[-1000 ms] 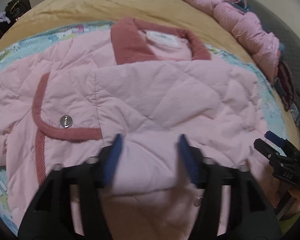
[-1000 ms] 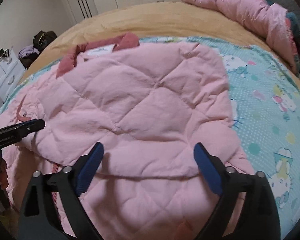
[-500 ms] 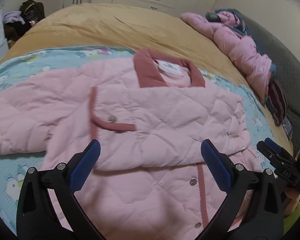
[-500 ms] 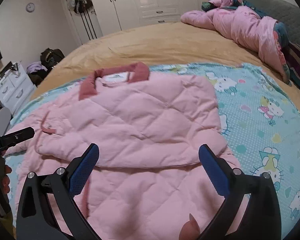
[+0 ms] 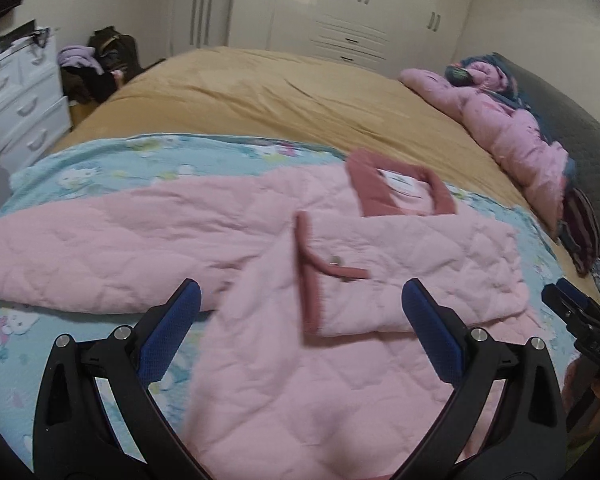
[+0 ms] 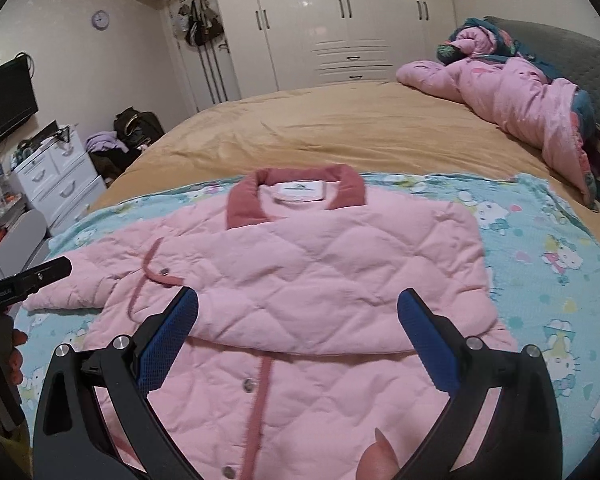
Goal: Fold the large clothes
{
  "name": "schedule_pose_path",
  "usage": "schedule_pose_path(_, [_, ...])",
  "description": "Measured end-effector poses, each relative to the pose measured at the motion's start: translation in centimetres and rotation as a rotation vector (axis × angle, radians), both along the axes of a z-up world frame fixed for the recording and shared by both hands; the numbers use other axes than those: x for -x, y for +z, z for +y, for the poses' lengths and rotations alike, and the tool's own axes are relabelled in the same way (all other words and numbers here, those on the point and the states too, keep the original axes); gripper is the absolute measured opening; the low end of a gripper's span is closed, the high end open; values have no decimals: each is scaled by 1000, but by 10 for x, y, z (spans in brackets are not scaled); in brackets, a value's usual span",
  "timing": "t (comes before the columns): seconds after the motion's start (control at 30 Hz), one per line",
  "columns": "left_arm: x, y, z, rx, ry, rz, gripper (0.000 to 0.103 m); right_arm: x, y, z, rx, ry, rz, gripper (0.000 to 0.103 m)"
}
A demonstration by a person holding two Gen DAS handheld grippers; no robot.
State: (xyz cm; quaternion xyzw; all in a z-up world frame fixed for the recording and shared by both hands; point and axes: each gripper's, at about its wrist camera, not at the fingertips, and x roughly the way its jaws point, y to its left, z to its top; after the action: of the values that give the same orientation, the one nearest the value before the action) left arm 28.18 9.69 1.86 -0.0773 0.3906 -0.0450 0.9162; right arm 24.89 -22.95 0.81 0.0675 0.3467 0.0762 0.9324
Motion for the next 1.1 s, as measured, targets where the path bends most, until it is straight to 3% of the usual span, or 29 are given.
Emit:
schedule_pose_path(0.5, [22,-15,126,17,240,-24,94,-14,2,88,25,112,-12,99])
schedule_pose_path(1.1, [40,-67,244,140,505,17,94,-31,-17,194,74,263,10,99])
